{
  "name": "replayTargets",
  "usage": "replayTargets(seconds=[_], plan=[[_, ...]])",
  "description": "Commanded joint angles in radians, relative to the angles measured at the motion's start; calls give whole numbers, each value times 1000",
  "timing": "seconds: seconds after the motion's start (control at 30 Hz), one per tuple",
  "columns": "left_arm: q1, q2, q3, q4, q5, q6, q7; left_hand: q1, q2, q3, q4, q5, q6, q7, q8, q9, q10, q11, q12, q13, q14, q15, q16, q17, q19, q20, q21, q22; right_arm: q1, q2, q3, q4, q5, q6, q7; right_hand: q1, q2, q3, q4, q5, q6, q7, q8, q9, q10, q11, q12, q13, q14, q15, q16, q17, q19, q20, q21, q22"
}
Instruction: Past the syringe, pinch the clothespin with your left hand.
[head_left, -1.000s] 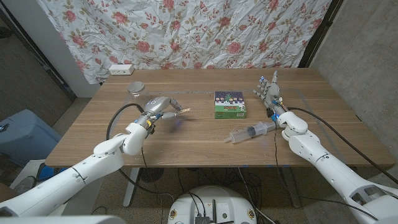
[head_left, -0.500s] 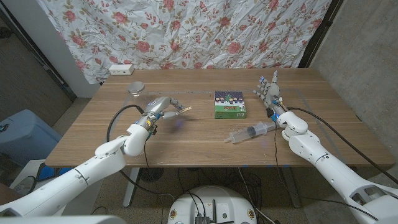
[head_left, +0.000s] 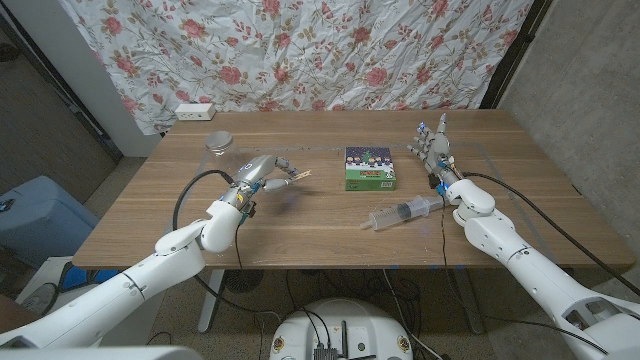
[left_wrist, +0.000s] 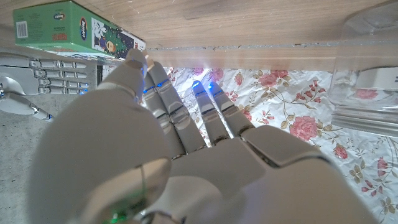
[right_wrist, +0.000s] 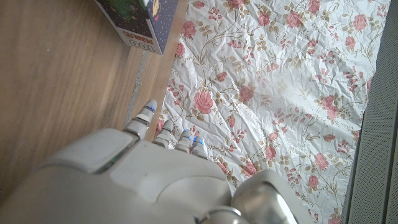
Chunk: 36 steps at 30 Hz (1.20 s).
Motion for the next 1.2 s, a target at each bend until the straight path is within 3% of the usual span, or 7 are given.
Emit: replayTargets(seconds=[0.03, 1.2], plan=[[-6, -11, 8, 10, 0, -5, 1, 3, 15, -2, 0, 5, 20, 3, 8, 2, 17, -2, 10, 5, 12, -147, 2, 2, 10, 0, 1, 2, 0, 0, 0, 1, 0, 0, 0, 1, 79, -5, -1, 4, 2, -1, 1, 2, 1, -4, -2, 3, 4, -40, -2, 5, 2, 3, 0, 4], [-24, -16, 23, 48, 16, -46, 15, 38, 30, -16, -9, 6, 76, 11, 17, 2, 81, -2, 20, 6, 44, -158, 6, 4, 41, -11, 9, 3, 0, 0, 0, 0, 0, 0, 0, 1, 80, -6, -1, 5, 5, -3, 2, 3, 2, -6, -2, 3, 5, -40, -3, 6, 3, 3, 0, 4]])
